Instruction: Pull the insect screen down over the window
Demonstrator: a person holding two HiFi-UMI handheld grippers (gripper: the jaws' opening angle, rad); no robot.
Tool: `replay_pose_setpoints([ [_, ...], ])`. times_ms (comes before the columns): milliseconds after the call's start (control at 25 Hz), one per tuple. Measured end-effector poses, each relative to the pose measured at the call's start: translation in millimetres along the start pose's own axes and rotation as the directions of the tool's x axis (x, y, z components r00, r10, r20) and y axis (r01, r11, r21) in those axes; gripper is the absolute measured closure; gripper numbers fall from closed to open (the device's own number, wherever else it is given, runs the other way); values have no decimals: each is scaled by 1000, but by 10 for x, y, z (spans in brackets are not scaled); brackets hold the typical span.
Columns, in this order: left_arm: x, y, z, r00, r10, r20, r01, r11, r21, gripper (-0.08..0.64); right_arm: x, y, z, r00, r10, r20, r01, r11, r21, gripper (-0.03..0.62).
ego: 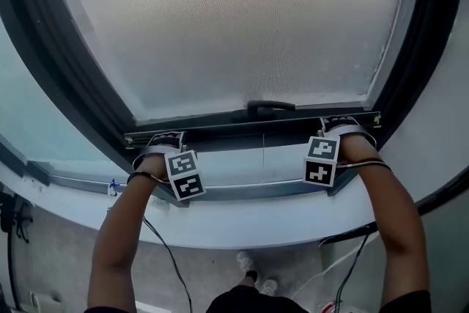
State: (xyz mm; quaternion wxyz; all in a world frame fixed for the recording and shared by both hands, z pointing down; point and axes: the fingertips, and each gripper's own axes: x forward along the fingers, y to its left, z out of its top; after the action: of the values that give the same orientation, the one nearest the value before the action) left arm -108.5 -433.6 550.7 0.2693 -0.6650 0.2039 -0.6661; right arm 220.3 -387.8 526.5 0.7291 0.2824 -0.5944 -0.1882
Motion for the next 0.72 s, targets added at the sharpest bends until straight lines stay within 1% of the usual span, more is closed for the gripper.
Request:
replay_pose_setpoints([
  [120, 21, 11, 6, 1000, 18, 6, -18, 1000, -24, 264, 42, -22, 7, 999, -40, 20, 40, 999, 16, 367],
  [320, 53, 51, 8, 999, 51, -5, -51, 998, -29, 264, 80, -48, 22, 995, -88, 40, 86, 995, 47, 367],
  [480, 56, 71, 29, 997, 73, 32, -71, 995, -70, 264, 95, -63, 24, 994, -107, 39, 105, 993, 56, 367],
  [600, 71, 142, 45, 991, 127, 44, -124, 990, -67, 269, 107, -115, 8, 990, -136, 39, 134, 990, 51, 373],
  [640, 75, 163, 51, 988, 145, 47, -142, 988, -67, 287, 111, -133, 0, 988, -151, 41, 149, 988, 44, 379],
  [680, 75, 170, 52, 987, 153, 53, -149, 986, -70, 290, 112, -141, -3, 986, -163, 45, 162, 986, 37, 393],
  [720, 73, 170, 48, 986, 155, 58, -151, 986, -72, 291, 111, -144, -1, 984, -172, 51, 171, 985, 33, 393],
])
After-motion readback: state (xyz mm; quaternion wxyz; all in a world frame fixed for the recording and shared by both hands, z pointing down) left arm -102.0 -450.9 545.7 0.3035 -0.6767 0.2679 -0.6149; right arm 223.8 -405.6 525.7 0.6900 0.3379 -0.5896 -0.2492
